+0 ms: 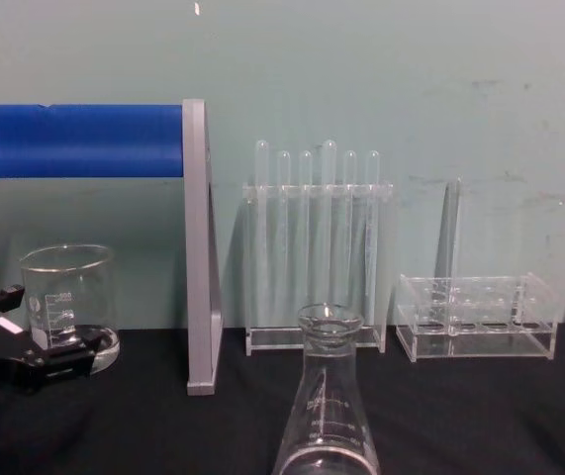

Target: Grasp the erlenmeyer flask with one hand, shake it three times, then place it back.

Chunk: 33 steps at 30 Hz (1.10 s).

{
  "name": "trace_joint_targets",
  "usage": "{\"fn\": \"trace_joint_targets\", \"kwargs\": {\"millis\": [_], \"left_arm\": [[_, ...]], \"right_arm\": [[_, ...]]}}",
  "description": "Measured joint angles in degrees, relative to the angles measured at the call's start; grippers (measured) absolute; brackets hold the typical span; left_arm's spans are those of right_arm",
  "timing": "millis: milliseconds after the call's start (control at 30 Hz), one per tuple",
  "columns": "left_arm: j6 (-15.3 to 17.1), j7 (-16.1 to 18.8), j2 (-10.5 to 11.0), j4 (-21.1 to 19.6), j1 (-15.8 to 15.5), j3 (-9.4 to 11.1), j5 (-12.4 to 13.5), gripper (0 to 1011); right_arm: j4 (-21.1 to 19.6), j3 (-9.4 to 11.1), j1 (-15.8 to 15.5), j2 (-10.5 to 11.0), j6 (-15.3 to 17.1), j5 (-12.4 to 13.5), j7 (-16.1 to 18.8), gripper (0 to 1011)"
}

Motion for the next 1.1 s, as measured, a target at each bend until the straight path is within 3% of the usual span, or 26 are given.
{"fn": "trace_joint_targets", "kwargs": {"millis": [800, 1100], "left_arm": [[0.0, 0.0, 0.0, 0.0, 0.0, 0.0, 0.0, 1001], [0.0, 0.0, 0.0, 0.0, 0.0, 0.0, 0.0, 1001]], "right_arm": [[0.0, 0.0, 0.0, 0.0, 0.01, 0.0, 0.0, 1000], [-1.9, 2.27, -1.8, 0.03, -0.43, 1.24, 2.3, 1000]]}}
